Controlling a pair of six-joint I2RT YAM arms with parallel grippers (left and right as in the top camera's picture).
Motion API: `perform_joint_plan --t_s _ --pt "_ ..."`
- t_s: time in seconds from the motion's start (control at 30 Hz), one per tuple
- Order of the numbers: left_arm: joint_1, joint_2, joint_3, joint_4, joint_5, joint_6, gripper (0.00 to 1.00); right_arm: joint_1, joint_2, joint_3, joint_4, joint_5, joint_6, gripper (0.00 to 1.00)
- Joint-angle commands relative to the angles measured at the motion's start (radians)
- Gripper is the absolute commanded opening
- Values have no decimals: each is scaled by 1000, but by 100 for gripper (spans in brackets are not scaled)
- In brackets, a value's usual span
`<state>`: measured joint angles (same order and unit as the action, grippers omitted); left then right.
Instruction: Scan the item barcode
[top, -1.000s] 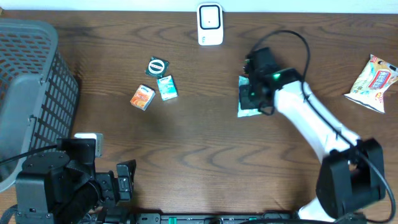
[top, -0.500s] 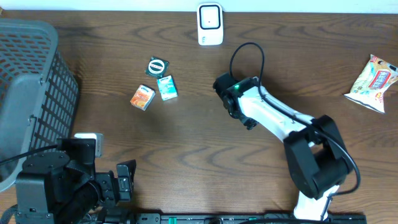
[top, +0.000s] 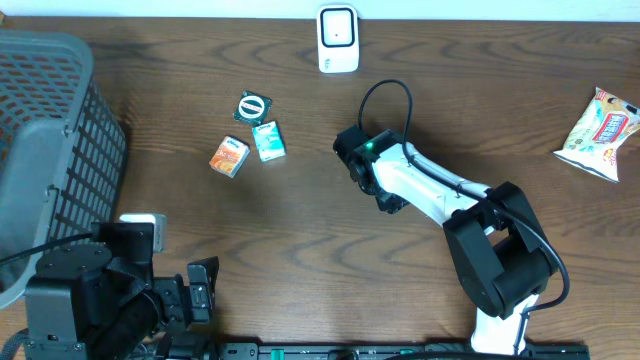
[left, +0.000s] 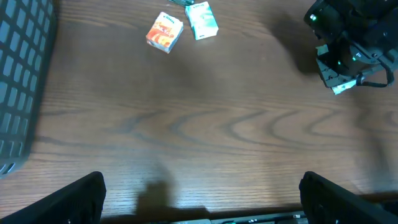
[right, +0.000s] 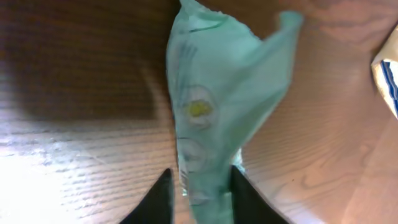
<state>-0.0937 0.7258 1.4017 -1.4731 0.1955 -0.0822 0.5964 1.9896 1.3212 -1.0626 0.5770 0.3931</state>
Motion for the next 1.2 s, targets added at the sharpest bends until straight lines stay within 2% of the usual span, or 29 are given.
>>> perform_joint_plan --t_s 0.0,0.17,0.37,0.53,0.73,0.87,1.07,1.17 --pt "0 2 3 0 -10 -5 98 13 8 -2 -3 -31 14 19" --pt "0 2 3 0 -10 -5 98 43 8 5 -4 -130 14 28" --pt "0 2 3 0 -10 -5 98 54 8 92 -4 -306 -5 31" --pt "0 2 3 0 -10 -5 98 31 8 192 -32 -251 -54 50" --pt "0 2 3 0 -10 -5 98 -75 8 225 -30 -308 -151 59" --pt "0 2 3 0 -10 -6 98 -164 8 217 -55 -433 -333 59" --pt "0 2 3 0 -10 -5 98 -299 8 202 -73 -644 -461 52" --pt "0 2 3 0 -10 -5 97 -344 8 179 -79 -789 -550 52"
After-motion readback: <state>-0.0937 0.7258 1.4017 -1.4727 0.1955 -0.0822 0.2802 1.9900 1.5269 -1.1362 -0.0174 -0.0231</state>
